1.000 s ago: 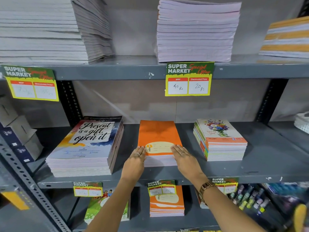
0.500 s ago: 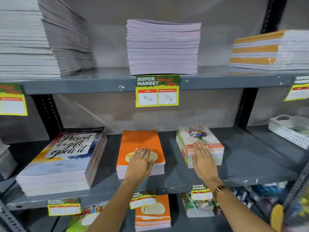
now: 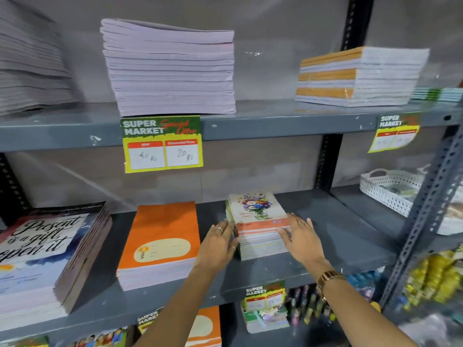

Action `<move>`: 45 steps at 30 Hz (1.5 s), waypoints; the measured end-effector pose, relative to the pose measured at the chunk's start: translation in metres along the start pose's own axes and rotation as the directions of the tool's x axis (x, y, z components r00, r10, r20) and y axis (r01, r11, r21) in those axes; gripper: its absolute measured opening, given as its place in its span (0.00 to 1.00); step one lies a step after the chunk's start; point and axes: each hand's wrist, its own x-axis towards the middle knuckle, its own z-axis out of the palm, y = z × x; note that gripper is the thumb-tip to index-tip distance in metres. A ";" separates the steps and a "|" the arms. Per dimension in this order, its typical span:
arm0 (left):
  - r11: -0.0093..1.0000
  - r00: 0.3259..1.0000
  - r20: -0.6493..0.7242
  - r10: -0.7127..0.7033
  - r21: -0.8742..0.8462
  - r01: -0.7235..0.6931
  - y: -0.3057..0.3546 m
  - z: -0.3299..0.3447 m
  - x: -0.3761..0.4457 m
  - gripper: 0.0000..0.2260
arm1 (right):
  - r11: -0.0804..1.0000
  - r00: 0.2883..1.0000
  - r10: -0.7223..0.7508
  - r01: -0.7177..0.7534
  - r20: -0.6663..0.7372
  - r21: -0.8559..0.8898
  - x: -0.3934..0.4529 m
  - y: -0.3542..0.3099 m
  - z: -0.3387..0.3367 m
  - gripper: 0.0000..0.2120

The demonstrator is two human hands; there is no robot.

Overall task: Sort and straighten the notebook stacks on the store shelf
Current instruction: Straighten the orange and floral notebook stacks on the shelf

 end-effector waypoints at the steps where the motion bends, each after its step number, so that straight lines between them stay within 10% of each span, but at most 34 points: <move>1: 1.000 1.000 0.019 -0.007 -0.015 0.008 0.003 0.002 0.003 0.26 | 1.000 1.000 0.000 0.000 0.017 0.013 0.003 0.002 0.000 0.27; 13: 0.974 0.990 0.090 -0.109 -0.190 0.124 0.019 0.017 0.017 0.24 | 0.942 0.985 0.013 -0.070 0.173 0.328 0.021 0.012 -0.009 0.25; 45: 0.935 0.977 0.019 -0.214 -0.285 0.210 0.031 0.014 0.007 0.20 | 0.951 0.986 0.045 -0.092 0.161 0.296 0.011 0.015 0.002 0.29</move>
